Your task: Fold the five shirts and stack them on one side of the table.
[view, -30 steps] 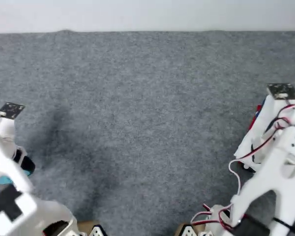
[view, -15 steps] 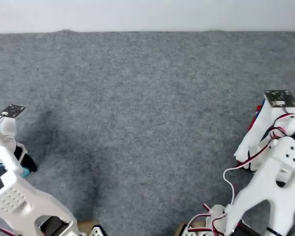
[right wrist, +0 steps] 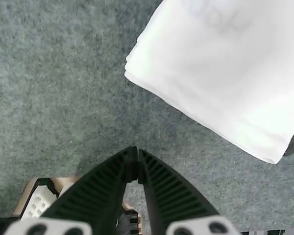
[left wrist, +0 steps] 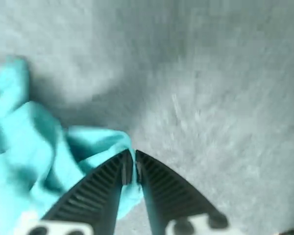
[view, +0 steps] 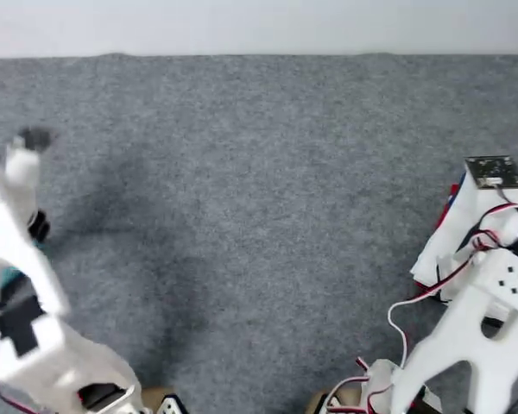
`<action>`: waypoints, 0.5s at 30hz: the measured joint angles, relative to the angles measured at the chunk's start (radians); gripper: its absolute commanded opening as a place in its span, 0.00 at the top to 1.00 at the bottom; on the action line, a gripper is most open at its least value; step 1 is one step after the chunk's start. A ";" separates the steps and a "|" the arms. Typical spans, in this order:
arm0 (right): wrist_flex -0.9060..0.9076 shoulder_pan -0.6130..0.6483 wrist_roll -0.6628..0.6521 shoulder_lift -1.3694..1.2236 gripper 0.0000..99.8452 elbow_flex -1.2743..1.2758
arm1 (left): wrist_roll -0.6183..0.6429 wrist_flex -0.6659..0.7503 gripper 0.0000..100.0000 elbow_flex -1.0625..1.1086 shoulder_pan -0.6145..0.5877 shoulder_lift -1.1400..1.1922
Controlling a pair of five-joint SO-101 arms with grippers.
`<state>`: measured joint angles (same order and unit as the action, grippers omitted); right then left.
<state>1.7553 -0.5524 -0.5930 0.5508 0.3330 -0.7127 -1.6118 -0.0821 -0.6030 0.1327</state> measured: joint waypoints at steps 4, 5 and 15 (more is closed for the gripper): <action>0.000 0.000 0.000 0.000 0.99 0.000 | 0.176 0.011 1.00 -0.095 0.180 -0.178; 0.000 0.000 0.000 0.000 0.99 0.000 | 0.227 0.028 1.00 -0.120 0.232 -0.210; 0.000 0.000 0.000 0.000 0.99 0.000 | 0.506 0.069 1.00 -0.511 0.822 -0.305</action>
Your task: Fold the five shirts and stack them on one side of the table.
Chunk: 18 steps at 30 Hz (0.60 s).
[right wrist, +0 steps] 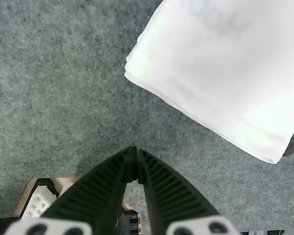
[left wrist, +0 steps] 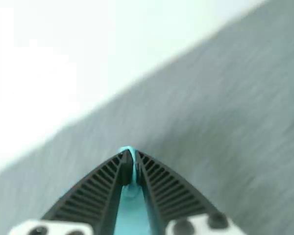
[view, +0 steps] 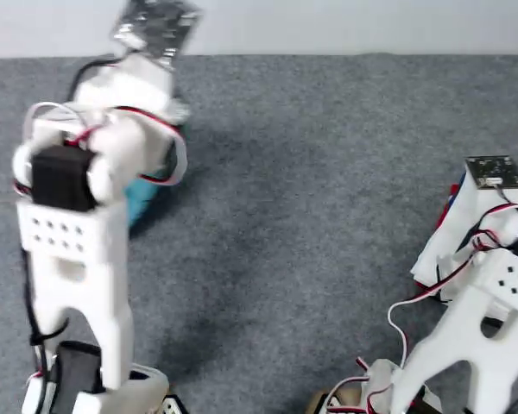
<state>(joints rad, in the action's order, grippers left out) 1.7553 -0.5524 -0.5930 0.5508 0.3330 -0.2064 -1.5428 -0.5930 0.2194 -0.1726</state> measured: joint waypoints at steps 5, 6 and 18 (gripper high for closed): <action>0.000 0.000 0.000 0.000 0.99 0.000 | 0.034 -0.006 1.00 -0.172 0.130 -0.017; 0.000 0.000 0.000 0.000 0.99 0.000 | 0.034 -0.018 1.00 -0.181 0.130 -0.021; 0.000 0.170 0.000 0.000 0.99 0.000 | -0.031 -0.189 0.85 0.215 -0.281 -0.066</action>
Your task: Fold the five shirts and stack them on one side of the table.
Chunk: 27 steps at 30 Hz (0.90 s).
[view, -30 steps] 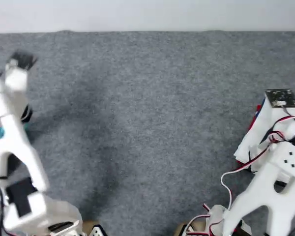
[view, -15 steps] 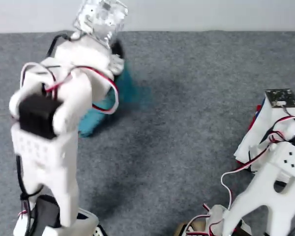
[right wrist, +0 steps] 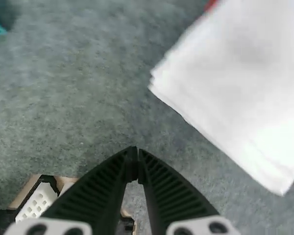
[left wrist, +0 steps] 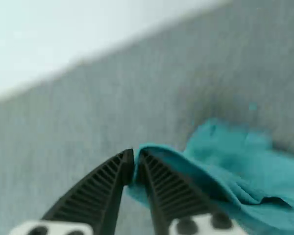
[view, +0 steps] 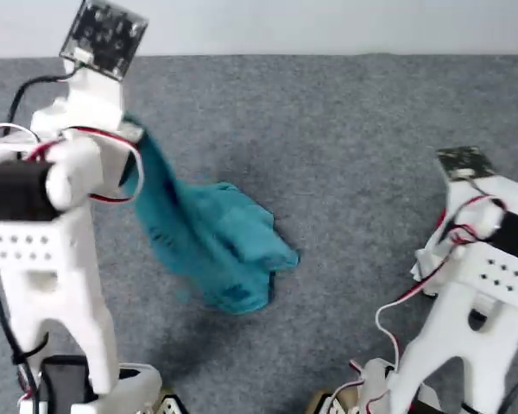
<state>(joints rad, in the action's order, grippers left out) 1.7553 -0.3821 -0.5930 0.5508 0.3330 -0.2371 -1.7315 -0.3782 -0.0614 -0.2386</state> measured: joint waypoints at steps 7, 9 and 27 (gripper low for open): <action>0.000 0.210 0.000 0.000 0.99 0.000 | -0.064 -0.002 0.80 0.313 -0.241 0.002; 0.000 0.252 0.000 0.000 0.99 0.000 | -0.103 -0.002 0.80 0.325 -0.296 0.002; -0.018 0.643 0.129 -0.120 0.81 0.000 | -0.135 -0.002 0.80 0.423 -0.413 -0.249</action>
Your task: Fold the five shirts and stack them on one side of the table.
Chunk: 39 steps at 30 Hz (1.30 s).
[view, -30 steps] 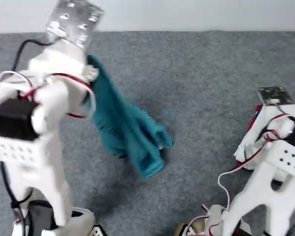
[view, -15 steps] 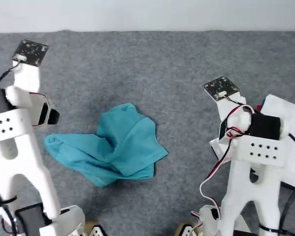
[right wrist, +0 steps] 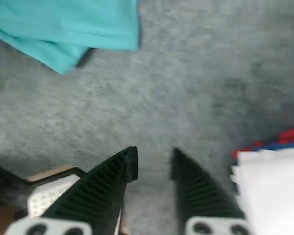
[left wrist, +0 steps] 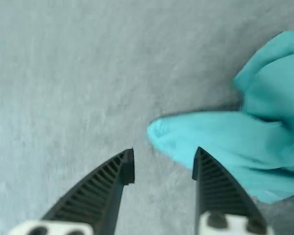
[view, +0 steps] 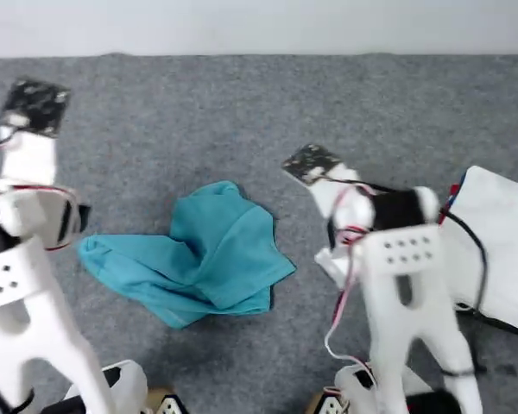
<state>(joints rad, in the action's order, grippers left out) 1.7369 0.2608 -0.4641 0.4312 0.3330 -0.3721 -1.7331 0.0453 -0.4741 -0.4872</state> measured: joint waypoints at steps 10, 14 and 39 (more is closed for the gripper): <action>-0.072 0.221 0.241 -0.474 0.81 -0.150 | 0.000 0.029 0.80 0.130 -0.290 -0.003; -0.054 0.244 0.279 -0.667 0.81 -0.299 | 0.000 0.038 0.80 0.149 -0.321 -0.003; 0.014 0.275 0.287 -1.129 0.81 -0.597 | 0.000 0.044 0.80 0.153 -0.325 -0.003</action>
<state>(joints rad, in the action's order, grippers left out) 1.7507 0.5355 -0.1772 -0.6981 -0.2639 -0.3721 -1.6886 0.1987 -0.7994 -0.4902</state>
